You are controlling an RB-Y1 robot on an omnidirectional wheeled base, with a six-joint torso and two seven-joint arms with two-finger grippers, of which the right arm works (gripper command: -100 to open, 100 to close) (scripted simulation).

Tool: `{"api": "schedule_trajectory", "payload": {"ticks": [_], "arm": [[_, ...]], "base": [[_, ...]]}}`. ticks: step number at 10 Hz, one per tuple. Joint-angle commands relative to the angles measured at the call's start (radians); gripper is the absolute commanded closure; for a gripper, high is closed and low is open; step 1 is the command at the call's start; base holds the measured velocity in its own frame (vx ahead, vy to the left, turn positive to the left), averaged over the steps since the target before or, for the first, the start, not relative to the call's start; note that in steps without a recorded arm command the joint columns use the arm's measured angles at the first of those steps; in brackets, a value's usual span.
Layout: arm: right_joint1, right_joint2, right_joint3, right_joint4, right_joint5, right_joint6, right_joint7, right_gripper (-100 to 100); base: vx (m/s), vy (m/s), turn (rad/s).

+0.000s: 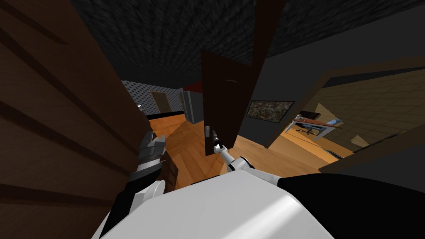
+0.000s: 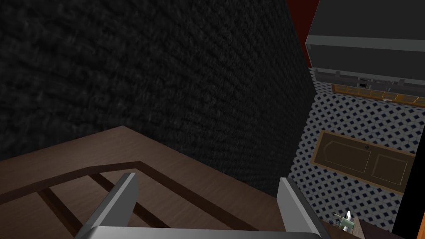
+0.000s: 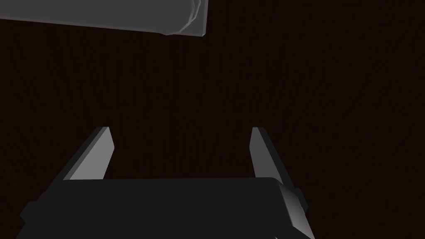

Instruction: Push the door open

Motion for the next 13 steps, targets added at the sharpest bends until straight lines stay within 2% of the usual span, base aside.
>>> {"api": "schedule_trajectory", "payload": {"ticks": [1, 2, 4, 7, 8, 9, 13], "arm": [[0.014, -0.012, 0.0, -0.017, 0.001, -0.001, 0.005, -100], [0.015, -0.011, -0.002, -0.016, 0.0, -0.005, 0.008, -100], [0.018, 0.009, -0.005, -0.015, 0.0, -0.015, 0.014, -100], [0.02, 0.057, -0.008, -0.013, -0.001, -0.023, 0.019, -100], [0.015, 0.046, -0.007, -0.007, -0.001, -0.025, 0.016, -100], [0.015, 0.046, -0.007, -0.007, -0.001, -0.025, 0.016, 100], [0.015, 0.046, -0.007, -0.007, -0.001, -0.025, 0.016, 100]], "base": [[0.254, -0.013, 0.03], [0.257, 0.003, 0.015], [0.221, 0.033, 0.031], [0.156, 0.107, 0.016], [0.044, 0.059, -0.002], [-0.006, -0.006, -0.003], [-0.012, -0.012, 0.008]]}}
